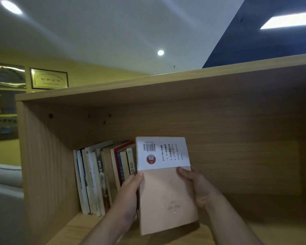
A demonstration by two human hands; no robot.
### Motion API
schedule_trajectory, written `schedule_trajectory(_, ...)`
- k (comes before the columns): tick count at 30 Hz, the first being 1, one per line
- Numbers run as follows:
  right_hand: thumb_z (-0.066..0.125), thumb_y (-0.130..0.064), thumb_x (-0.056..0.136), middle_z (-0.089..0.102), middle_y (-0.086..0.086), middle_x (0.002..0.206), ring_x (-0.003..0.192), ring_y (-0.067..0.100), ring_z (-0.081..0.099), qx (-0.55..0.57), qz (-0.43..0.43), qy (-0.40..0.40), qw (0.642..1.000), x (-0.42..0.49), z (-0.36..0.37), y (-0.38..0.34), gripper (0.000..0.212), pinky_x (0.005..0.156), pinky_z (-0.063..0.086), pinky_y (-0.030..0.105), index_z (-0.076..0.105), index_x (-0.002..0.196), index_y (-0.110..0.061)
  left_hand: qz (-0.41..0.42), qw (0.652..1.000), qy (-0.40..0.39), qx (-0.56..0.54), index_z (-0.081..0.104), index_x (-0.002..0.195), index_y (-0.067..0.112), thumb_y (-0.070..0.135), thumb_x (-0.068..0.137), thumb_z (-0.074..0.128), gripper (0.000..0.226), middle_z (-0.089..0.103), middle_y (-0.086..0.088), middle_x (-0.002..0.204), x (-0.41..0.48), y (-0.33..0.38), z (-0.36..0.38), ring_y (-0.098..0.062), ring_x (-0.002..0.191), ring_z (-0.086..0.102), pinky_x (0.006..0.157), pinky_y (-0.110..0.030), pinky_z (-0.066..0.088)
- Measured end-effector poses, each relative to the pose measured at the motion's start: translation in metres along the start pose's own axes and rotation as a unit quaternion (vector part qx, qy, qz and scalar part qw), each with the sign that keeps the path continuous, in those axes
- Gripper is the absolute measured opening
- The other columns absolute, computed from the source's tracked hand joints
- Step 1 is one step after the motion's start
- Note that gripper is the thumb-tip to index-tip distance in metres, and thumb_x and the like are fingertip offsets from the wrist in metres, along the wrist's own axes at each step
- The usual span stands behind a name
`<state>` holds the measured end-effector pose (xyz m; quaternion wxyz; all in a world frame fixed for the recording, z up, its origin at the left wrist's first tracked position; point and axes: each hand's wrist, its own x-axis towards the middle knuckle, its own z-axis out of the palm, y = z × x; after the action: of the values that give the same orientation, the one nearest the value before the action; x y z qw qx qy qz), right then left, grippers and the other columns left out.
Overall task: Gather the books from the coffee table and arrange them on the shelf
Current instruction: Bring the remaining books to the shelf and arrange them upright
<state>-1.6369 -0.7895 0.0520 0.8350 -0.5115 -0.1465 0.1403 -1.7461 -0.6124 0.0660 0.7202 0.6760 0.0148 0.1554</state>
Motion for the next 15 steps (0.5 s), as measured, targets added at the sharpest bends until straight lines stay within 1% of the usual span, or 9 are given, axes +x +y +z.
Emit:
schedule_trajectory(1,0.077,-0.013,0.075,0.076,0.021,0.111,0.083,0.033,0.076,-0.011,-0.001,0.004,1.0,0.001,-0.002,0.0,0.057,0.067,0.062,0.041,0.063,0.131,-0.008,-0.011,1.0,0.005,-0.026,0.066,0.109,0.023,0.039,0.1,0.046,0.027,0.077,-0.009,0.092,0.0,0.0,0.003,-0.033,0.094,0.069,0.089,-0.047,0.053)
schedule_trajectory(2,0.078,-0.016,0.075,0.077,0.02,0.11,0.083,0.032,0.076,-0.027,-0.003,0.007,1.0,0.0,-0.004,-0.001,0.058,0.067,0.061,0.041,0.064,0.13,-0.009,-0.012,0.999,0.019,-0.038,0.067,0.108,0.023,0.038,0.099,0.05,0.025,0.078,-0.007,0.088,0.001,-0.002,0.005,-0.034,0.094,0.069,0.089,-0.048,0.053)
schedule_trajectory(4,0.079,-0.02,0.077,0.077,0.018,0.109,0.087,0.033,0.076,-0.054,-0.006,0.013,0.998,0.0,-0.009,-0.003,0.055,0.07,0.06,0.041,0.064,0.129,-0.012,-0.008,0.997,0.057,-0.058,0.067,0.105,0.02,0.034,0.098,0.054,0.021,0.078,-0.007,0.085,0.003,-0.006,0.008,-0.033,0.089,0.07,0.08,-0.044,0.055)
schedule_trajectory(5,0.077,-0.02,0.081,0.077,0.018,0.109,0.09,0.034,0.075,-0.061,-0.008,0.017,0.998,0.0,-0.013,-0.004,0.05,0.073,0.06,0.041,0.063,0.129,-0.014,-0.011,0.995,0.07,-0.066,0.067,0.105,0.019,0.034,0.098,0.054,0.021,0.078,-0.009,0.086,0.004,-0.006,0.008,-0.033,0.087,0.071,0.079,-0.045,0.056)
schedule_trajectory(7,0.071,-0.019,0.089,0.076,0.02,0.111,0.094,0.037,0.075,-0.055,-0.019,0.024,0.998,-0.002,-0.024,-0.008,0.04,0.075,0.06,0.044,0.064,0.128,-0.014,-0.004,0.993,0.093,-0.069,0.066,0.105,0.02,0.033,0.098,0.054,0.02,0.078,-0.01,0.091,0.007,-0.006,0.005,-0.034,0.09,0.072,0.089,-0.054,0.054)
schedule_trajectory(9,0.067,-0.019,0.09,0.076,0.021,0.11,0.091,0.037,0.075,-0.02,-0.034,0.027,0.999,-0.005,-0.04,-0.013,0.038,0.073,0.06,0.047,0.065,0.128,-0.014,0.016,0.993,0.104,-0.053,0.066,0.106,0.022,0.033,0.098,0.053,0.019,0.078,-0.005,0.095,0.008,-0.005,0.001,-0.031,0.095,0.072,0.094,-0.056,0.051)
schedule_trajectory(11,0.067,-0.021,0.085,0.077,0.019,0.104,0.089,0.038,0.074,0.015,-0.039,0.038,0.998,-0.007,-0.054,-0.017,0.042,0.075,0.059,0.05,0.065,0.127,-0.014,0.02,0.993,0.111,-0.044,0.065,0.107,0.024,0.035,0.099,0.052,0.02,0.077,-0.002,0.099,0.008,-0.003,0.001,-0.027,0.099,0.07,0.097,-0.054,0.05)
schedule_trajectory(13,0.066,-0.021,0.081,0.078,0.015,0.091,0.084,0.036,0.071,0.032,-0.033,0.055,0.997,-0.009,-0.06,-0.018,0.041,0.076,0.057,0.048,0.066,0.121,-0.014,0.021,0.993,0.112,-0.043,0.064,0.111,0.026,0.039,0.098,0.052,0.022,0.076,-0.001,0.104,0.008,-0.002,0.003,-0.026,0.103,0.069,0.099,-0.054,0.049)
schedule_trajectory(15,0.061,-0.018,0.085,0.076,0.014,0.082,0.079,0.035,0.069,0.048,-0.027,0.062,0.997,-0.011,-0.059,-0.019,0.034,0.073,0.055,0.045,0.066,0.118,-0.013,0.019,0.992,0.113,-0.052,0.06,0.12,0.025,0.046,0.094,0.056,0.034,0.073,-0.003,0.112,0.008,-0.001,0.006,-0.028,0.109,0.066,0.102,-0.056,0.046)
